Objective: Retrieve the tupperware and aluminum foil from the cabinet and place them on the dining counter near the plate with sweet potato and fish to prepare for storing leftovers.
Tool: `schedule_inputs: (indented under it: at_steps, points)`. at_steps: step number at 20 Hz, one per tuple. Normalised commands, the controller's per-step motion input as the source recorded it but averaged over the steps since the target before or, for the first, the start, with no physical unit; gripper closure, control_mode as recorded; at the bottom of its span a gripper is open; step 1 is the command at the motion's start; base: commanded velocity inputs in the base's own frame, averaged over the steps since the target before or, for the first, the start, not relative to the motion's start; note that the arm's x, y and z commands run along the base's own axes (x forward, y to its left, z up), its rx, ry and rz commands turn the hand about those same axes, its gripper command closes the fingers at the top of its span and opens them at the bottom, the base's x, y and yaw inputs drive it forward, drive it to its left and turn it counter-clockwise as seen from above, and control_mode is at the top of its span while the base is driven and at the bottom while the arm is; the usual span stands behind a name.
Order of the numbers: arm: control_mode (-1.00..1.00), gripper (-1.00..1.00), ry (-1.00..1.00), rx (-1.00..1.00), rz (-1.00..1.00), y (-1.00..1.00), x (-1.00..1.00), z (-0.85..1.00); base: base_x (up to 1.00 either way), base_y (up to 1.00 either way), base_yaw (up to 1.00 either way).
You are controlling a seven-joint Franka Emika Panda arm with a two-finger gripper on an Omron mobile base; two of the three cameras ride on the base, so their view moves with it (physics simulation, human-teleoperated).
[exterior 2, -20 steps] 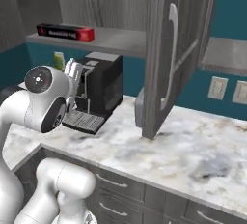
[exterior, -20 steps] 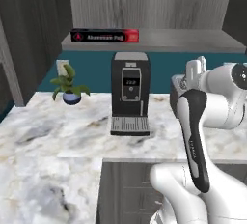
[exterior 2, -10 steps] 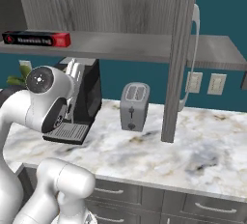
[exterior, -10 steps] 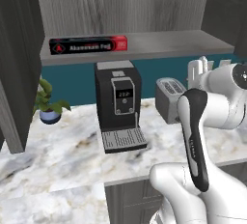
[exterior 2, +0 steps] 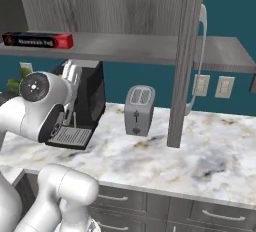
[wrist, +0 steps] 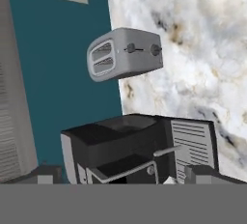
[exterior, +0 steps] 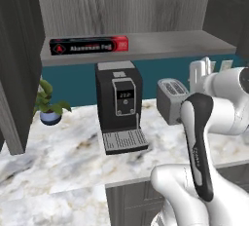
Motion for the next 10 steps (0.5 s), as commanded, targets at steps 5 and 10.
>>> schedule_inputs:
  at_steps: [5, 10]
  points:
    - [-1.0, -1.0, 0.05, 0.18, 0.09, 0.28, 0.0, 0.91, 0.0, 0.0, 0.0]
    - [-1.0, -1.0, 0.18, 0.12, 0.01, 0.55, 0.01, 0.58, 0.0, 0.0, 0.0]
